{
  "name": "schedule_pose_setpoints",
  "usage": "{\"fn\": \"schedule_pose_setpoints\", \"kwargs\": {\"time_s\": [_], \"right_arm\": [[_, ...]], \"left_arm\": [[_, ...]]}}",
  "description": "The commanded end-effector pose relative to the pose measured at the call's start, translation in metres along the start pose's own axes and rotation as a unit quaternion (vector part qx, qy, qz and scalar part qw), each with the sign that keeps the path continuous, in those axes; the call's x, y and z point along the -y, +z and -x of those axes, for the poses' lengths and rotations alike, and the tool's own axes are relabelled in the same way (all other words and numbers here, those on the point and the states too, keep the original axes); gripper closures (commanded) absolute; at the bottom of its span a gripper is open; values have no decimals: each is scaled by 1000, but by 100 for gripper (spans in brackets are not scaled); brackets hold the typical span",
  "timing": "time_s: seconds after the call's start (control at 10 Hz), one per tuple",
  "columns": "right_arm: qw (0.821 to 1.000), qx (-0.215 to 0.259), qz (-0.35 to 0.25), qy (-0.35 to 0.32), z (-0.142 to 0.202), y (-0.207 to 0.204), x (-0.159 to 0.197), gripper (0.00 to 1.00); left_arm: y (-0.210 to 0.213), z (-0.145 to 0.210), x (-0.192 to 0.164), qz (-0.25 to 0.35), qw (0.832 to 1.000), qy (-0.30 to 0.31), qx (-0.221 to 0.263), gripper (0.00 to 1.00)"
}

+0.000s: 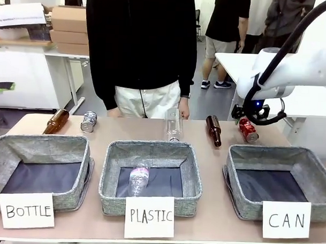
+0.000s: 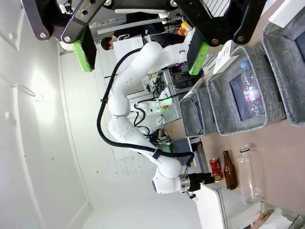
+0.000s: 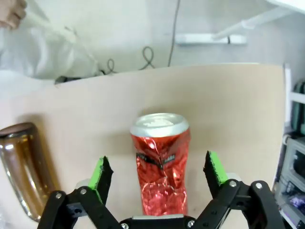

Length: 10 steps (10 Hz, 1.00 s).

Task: Sort the can waste into the basket.
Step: Pick up the can waste from the table and place it in the right Fabric basket.

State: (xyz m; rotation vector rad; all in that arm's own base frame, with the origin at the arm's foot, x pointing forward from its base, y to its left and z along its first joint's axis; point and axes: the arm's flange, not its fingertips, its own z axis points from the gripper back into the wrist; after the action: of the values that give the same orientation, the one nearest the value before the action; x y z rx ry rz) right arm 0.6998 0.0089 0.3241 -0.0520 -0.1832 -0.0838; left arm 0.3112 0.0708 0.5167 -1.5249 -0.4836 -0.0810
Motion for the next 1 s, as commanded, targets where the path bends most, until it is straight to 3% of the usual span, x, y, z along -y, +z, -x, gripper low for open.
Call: {"fn": "schedule_pose_setpoints", "kwargs": {"time_s": [0.0, 0.4, 0.5, 0.6, 0.8, 0.9], "right_arm": [[1000, -31, -4, -1, -15, -9, 1, 0], [999, -47, -2, 6, -18, -22, 0, 0], [999, -52, -1, 4, -18, -22, 2, 19], [998, -65, -7, 1, -19, -24, 2, 60], [997, -74, 0, 4, -19, -25, 2, 100], [997, -77, -2, 6, -19, -24, 2, 100]], "left_arm": [[-1, 0, 2, 12, 1000, -10, 3, 0], [-1, 0, 2, 12, 1000, -10, 3, 0], [-1, 0, 2, 12, 1000, -10, 3, 0], [-1, 0, 2, 12, 1000, -10, 3, 0], [-1, 0, 2, 12, 1000, -10, 3, 0], [-1, 0, 2, 12, 1000, -10, 3, 0]]}}
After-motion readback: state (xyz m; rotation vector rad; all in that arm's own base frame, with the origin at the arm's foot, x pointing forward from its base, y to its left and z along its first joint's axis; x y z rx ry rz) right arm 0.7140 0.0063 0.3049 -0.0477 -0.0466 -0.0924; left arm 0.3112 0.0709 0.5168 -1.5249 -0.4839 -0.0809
